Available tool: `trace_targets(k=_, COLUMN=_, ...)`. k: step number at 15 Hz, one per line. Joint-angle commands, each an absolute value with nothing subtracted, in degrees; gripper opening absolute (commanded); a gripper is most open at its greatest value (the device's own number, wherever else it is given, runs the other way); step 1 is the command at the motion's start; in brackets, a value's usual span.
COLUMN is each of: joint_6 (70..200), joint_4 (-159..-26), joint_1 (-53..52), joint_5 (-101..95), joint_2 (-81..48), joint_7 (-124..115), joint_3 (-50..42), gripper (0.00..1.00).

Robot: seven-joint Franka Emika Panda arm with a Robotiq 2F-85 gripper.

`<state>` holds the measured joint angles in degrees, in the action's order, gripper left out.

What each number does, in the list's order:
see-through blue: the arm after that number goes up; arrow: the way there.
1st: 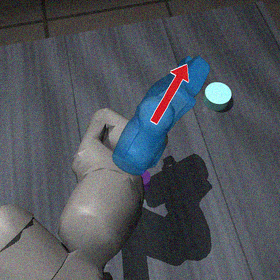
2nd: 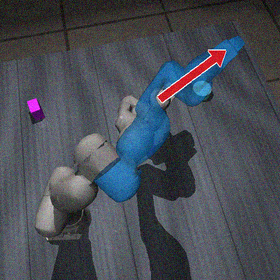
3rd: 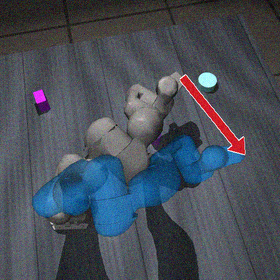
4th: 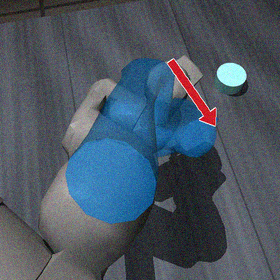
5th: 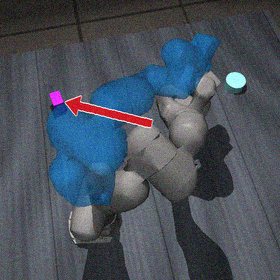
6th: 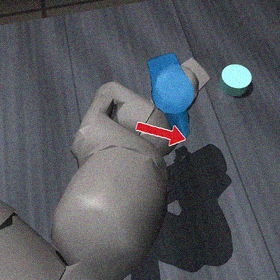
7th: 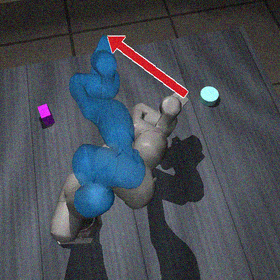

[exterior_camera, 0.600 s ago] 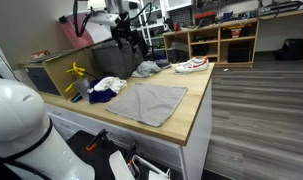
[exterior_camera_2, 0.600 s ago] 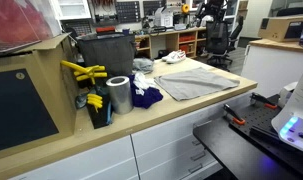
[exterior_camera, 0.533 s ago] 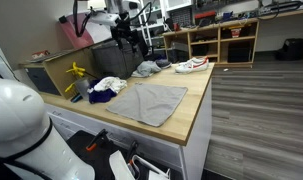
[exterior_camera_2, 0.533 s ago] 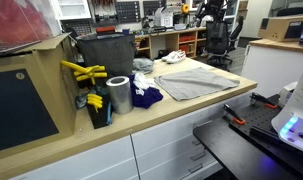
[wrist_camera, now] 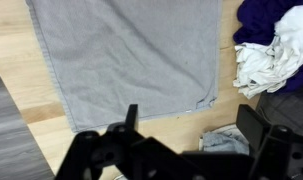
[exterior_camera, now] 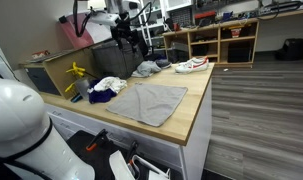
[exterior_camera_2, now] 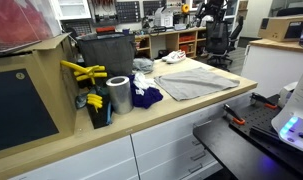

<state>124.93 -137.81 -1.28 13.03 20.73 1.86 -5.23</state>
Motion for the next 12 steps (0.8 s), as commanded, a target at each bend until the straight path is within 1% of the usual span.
trace_targets(k=1, joint_6=124.73, joint_4=-137.69, joint_1=-0.61, joint_5=13.26, joint_2=20.7, joint_7=2.05, joint_3=-4.62, gripper=1.0)
trace_targets(k=8, joint_6=125.16, joint_4=-138.15, joint_1=-0.85, joint_5=12.91, joint_2=21.01, joint_7=4.15, joint_3=-4.8, gripper=1.0)
trace_targets(k=12, joint_6=125.2, joint_4=-138.86, joint_1=1.09, joint_5=11.42, joint_2=20.01, joint_7=5.02, joint_3=-6.18, gripper=1.0)
